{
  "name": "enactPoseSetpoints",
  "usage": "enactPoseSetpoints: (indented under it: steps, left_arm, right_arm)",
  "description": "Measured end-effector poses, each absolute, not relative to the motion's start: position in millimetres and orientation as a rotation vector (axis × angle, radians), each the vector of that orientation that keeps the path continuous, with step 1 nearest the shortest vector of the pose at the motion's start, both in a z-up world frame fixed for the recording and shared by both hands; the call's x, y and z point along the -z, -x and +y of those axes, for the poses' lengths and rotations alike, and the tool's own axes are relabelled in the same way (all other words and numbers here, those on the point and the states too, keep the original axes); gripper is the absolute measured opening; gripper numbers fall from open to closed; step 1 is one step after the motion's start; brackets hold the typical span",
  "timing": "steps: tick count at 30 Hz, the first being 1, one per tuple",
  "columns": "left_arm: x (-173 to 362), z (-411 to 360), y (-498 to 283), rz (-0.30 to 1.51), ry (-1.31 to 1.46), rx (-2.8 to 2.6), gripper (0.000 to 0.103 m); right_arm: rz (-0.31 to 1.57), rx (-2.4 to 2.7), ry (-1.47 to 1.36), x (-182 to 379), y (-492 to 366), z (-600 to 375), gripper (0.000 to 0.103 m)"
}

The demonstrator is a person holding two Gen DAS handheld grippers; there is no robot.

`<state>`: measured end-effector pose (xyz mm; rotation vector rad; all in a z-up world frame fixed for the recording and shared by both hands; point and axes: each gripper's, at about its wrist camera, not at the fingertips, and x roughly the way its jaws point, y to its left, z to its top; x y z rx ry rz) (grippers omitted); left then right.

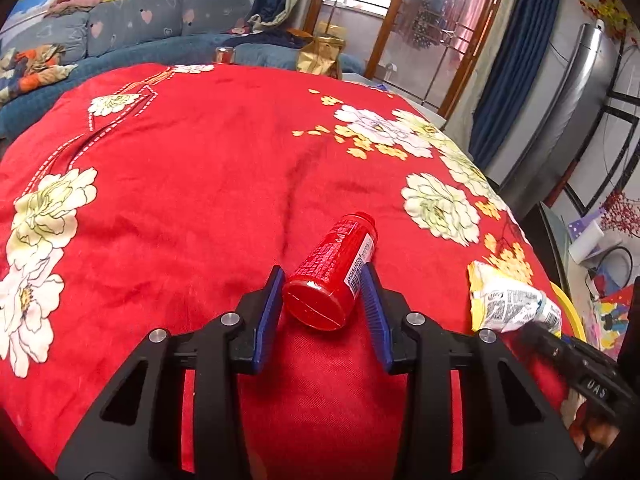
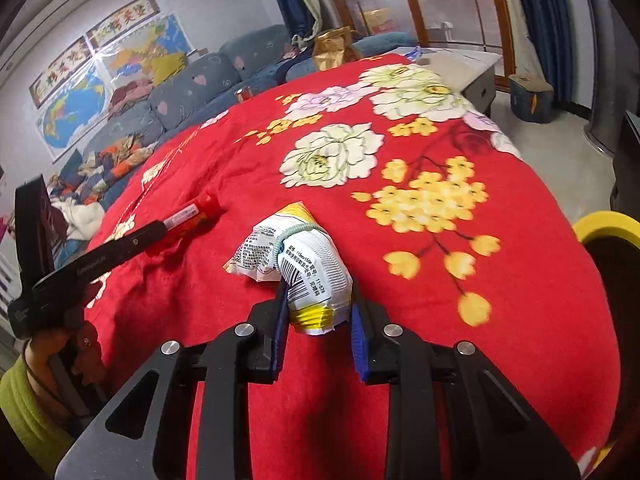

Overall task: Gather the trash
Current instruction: 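Carry the red container and white snack bag over the bin and open both tools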

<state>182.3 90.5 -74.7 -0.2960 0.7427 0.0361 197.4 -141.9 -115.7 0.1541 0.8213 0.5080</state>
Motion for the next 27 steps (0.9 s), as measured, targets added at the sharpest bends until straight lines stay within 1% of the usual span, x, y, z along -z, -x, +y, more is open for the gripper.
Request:
enactPoseSetpoints:
  steps: [16,27]
  left_arm:
    - [36,19,-167,0.683,0.217,0.137,0.029]
    - [23,-30,-168,0.667,0.163,0.23,0.029]
  right_arm:
    - [0.727,-0.407,-0.225,89,-188,-205,0.024]
    - [0.69,-0.326,-0.26,80,-183,-252,0.024]
